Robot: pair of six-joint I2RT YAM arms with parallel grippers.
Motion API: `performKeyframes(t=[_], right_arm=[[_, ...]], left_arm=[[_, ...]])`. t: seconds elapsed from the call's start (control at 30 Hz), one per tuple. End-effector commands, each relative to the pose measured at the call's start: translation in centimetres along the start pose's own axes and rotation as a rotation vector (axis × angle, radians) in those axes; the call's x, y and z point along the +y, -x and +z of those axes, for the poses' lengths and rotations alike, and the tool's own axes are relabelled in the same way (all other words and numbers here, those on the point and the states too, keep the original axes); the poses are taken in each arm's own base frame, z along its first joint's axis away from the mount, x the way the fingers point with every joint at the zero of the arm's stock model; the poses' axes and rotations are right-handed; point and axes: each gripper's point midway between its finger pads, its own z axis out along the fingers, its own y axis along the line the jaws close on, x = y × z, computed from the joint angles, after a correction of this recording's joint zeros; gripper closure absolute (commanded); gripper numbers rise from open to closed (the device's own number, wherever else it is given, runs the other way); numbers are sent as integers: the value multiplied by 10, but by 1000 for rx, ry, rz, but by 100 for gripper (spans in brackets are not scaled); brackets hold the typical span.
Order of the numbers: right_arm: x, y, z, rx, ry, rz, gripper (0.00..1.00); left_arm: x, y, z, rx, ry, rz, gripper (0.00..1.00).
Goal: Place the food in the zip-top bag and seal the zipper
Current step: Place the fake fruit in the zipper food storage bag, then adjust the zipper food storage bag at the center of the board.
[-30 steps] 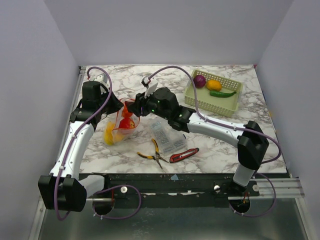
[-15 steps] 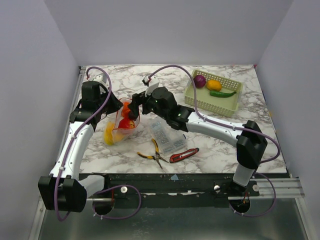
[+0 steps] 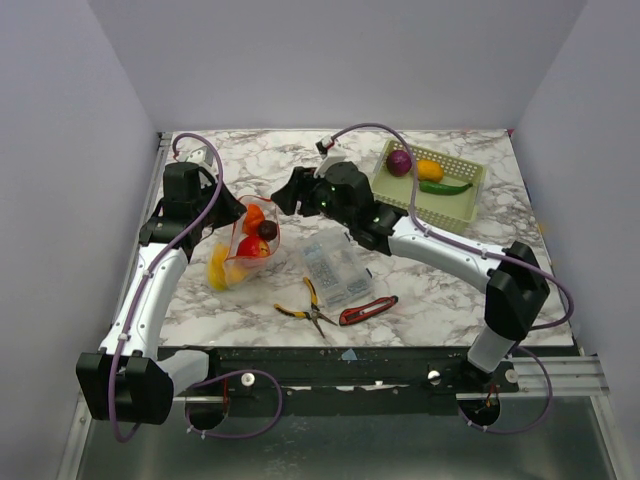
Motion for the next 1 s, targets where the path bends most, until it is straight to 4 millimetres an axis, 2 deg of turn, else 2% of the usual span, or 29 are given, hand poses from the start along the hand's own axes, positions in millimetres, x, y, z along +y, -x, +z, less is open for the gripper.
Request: performKeyframes(t=[0.0,0.13,0.3,0.4,0.53,0.67,0.73,0.83,0.9,0.97], right_arm=[[5,-36,5,100,31,111,38],[2,-46,11,119,19,135,48],[-1,-57,20,121,-8,163,52],[4,-64,25,124,-14,163,52],[8,-73,30,133,-49,204,63],[29,-60,24,82,-31,292,88],[34,-48,17,43,-27,396,99],[42,-35,2,-14,10,578,100],[45,-34,-5,-27,35,687,100],[44,-41,-5,-19,27,767,100]], left_arm=[[-4,4,-4,-20,-26,-2,100],[-3,2,-3,-17,-20,-4,100],[-1,2,-3,-19,-12,-1,100],[1,1,-2,-17,-1,2,100],[7,-2,-2,-18,49,29,100],[1,-10,-8,3,50,45,100],[-2,-14,-16,13,43,47,100],[-8,-20,-33,14,20,59,100],[-14,-27,-44,18,-29,87,92],[-20,-36,-52,22,-80,98,79]])
